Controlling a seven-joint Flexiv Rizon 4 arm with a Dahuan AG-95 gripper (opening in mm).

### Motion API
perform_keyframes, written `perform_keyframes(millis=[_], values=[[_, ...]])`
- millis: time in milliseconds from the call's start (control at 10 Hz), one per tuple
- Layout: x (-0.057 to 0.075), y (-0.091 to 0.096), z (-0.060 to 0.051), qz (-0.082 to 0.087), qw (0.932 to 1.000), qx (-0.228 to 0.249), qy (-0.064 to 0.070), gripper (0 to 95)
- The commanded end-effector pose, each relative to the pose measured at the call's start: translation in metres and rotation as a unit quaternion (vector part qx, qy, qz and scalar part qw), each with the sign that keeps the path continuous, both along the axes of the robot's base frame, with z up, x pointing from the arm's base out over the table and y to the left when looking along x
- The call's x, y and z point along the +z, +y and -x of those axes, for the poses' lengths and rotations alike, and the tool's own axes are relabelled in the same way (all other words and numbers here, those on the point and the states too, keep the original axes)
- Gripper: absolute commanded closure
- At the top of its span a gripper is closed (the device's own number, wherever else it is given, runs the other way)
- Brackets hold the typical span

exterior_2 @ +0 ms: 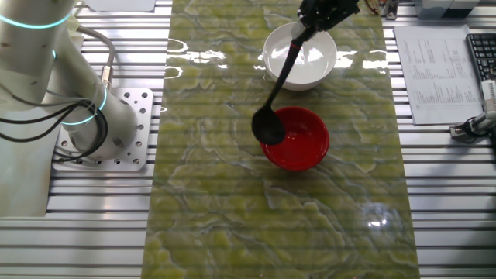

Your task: Scoop water with a large spoon from one bowl to another

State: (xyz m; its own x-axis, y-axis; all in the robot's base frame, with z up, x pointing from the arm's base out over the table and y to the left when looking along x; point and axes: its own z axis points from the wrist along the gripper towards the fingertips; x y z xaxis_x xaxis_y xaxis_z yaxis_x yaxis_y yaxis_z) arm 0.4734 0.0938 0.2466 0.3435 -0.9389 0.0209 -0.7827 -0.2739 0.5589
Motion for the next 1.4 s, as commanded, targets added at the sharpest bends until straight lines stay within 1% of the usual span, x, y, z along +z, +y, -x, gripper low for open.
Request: perform_keyframes(millis=[100, 300, 400, 600, 700, 900, 1000, 1100, 1200, 1300, 1400], values=[[-0.001, -0.002, 0.001, 0.007, 0.9999, -0.002, -0.014, 95.0], [0.003, 0.002, -0.001, 0.008, 0.9997, -0.010, -0.019, 95.0], [0.006, 0.003, -0.001, 0.010, 0.9996, -0.014, -0.020, 95.0], [0.012, 0.006, -0.001, 0.016, 0.9992, -0.024, -0.028, 95.0], [0.017, 0.008, -0.002, 0.020, 0.9987, -0.031, -0.033, 95.0], [0.028, 0.014, -0.003, 0.035, 0.9968, -0.053, -0.050, 95.0], [0.035, 0.018, -0.004, 0.044, 0.9944, -0.069, -0.066, 95.0], [0.038, 0.019, -0.002, 0.053, 0.9917, -0.083, -0.082, 95.0], [0.041, 0.020, -0.001, 0.056, 0.9892, -0.094, -0.098, 95.0], [0.042, 0.020, -0.001, 0.056, 0.9881, -0.096, -0.106, 95.0], [0.043, 0.021, -0.001, 0.058, 0.9823, -0.107, -0.143, 95.0]])
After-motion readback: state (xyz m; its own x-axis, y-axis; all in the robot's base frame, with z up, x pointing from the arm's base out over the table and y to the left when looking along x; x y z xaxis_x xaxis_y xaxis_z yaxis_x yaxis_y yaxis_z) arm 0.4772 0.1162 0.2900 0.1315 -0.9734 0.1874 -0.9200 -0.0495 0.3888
